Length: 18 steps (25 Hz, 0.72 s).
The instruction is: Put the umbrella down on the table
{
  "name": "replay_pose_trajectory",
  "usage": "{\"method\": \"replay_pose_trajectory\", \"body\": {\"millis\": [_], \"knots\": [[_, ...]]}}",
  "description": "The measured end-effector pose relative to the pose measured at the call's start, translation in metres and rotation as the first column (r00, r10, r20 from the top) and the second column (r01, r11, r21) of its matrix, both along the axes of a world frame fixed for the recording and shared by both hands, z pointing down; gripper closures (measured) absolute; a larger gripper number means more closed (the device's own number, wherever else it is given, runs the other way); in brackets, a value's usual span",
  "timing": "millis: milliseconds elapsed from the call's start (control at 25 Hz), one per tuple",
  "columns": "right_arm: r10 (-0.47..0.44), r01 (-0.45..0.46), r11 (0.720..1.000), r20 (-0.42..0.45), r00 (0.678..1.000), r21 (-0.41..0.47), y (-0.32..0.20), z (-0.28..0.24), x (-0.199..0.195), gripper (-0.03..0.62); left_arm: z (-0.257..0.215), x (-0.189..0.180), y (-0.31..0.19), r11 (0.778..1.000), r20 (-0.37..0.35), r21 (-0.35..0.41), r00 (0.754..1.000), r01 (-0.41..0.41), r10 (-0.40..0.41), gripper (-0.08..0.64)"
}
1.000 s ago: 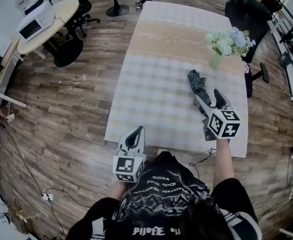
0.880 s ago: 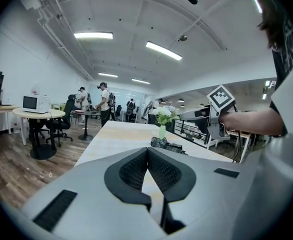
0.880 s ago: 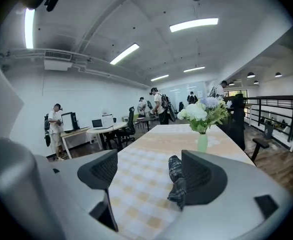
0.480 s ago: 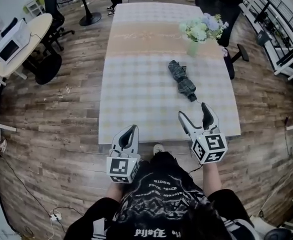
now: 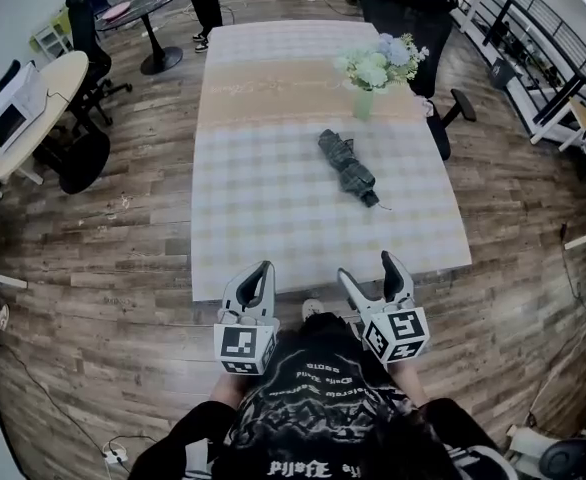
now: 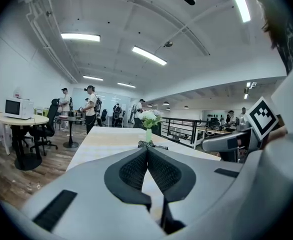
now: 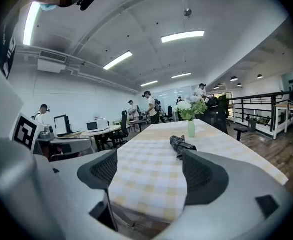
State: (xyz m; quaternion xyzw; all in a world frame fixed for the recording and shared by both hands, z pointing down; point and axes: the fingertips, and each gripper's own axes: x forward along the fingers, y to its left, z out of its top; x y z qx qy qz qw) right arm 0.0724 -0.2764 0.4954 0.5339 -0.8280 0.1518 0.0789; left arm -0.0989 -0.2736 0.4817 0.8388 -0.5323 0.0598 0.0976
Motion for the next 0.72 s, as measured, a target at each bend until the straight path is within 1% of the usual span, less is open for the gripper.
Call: {"method": "replay_pose_trajectory", "body": {"millis": [80,160,240,360,480,720], "knots": [[-0.008,0.008,1.000,-0.003,1.000,0.008,0.003,0.000,-0.001,0.186,-0.001,0.002,0.002,1.000,0.000,0.009,1.000,-0.006,0.006,0.540],[-0.019,0.018,1.000,0.014,1.000,0.025,0.002,-0.004,-0.001,0.193,-0.004,0.002,0.001,1.000,-0.004,0.018,1.000,-0.008,0.008,0.540],[-0.013,0.012,0.999,0.027,1.000,0.037,0.000,-0.007,0.000,0.221,-0.006,0.001,0.002,1.000,-0.006,0.025,1.000,-0.007,0.008,0.540],[0.004,-0.005,0.999,0.010,1.000,0.052,-0.002,-0.010,0.002,0.271,-0.007,-0.001,0.003,1.000,-0.009,0.029,1.000,-0.005,0.006,0.540],[0.012,-0.013,0.999,0.023,1.000,0.045,-0.002,-0.008,0.001,0.369,-0.006,-0.004,0.005,1.000,-0.012,0.029,1.000,0.004,-0.004,0.540],[0.004,-0.005,1.000,0.028,1.000,0.020,-0.004,-0.002,0.004,0.432,-0.005,-0.001,0.004,0.999,0.001,0.028,1.000,0.027,-0.027,0.540]]}}
